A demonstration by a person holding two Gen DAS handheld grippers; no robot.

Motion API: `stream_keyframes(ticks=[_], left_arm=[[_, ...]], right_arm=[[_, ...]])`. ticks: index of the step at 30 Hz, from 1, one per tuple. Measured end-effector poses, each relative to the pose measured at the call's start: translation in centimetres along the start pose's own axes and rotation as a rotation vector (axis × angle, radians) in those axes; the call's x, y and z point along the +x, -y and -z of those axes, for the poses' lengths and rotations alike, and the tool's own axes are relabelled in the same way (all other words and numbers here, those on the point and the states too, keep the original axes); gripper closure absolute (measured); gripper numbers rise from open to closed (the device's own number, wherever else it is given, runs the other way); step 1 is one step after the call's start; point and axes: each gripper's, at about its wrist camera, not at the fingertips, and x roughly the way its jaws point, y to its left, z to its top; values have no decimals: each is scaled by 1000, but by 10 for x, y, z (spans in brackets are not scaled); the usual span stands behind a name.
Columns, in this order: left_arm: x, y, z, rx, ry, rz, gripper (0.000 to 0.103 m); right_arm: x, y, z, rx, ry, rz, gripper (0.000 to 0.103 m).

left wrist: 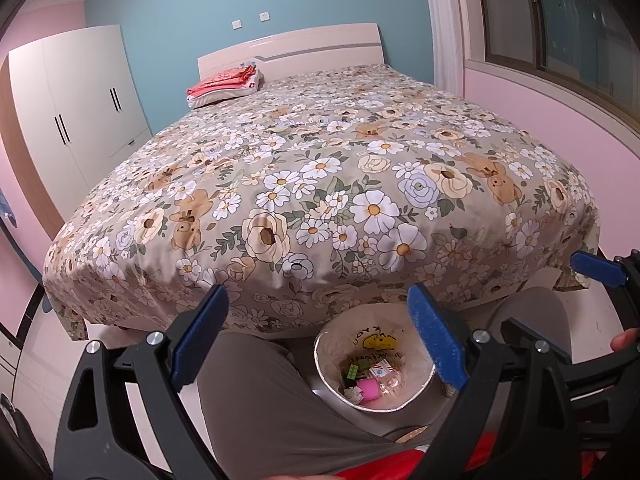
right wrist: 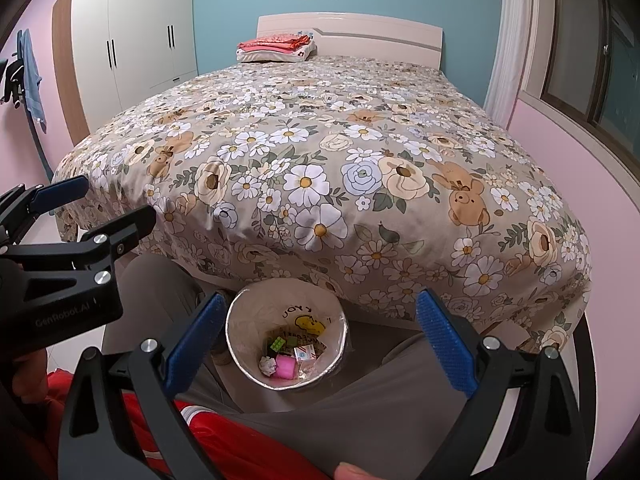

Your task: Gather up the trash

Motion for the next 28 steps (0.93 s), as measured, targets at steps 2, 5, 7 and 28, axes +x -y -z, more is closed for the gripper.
stream_keyframes(ticks=[2,5,7,28], left_arm=[[2,1,-2,7,-3,6,14],[4,1,-2,12,-11,10,14],[5,1,-3,13,-16,15,14],[1,3,-8,56,-5,26,14]], right_arm=[[0,0,1,0,-3,-2,6],[1,1,2,4,-9,-4,6],[2,2,2,5,-12,-4,6],[3,3,0,6,-17,-7,6]])
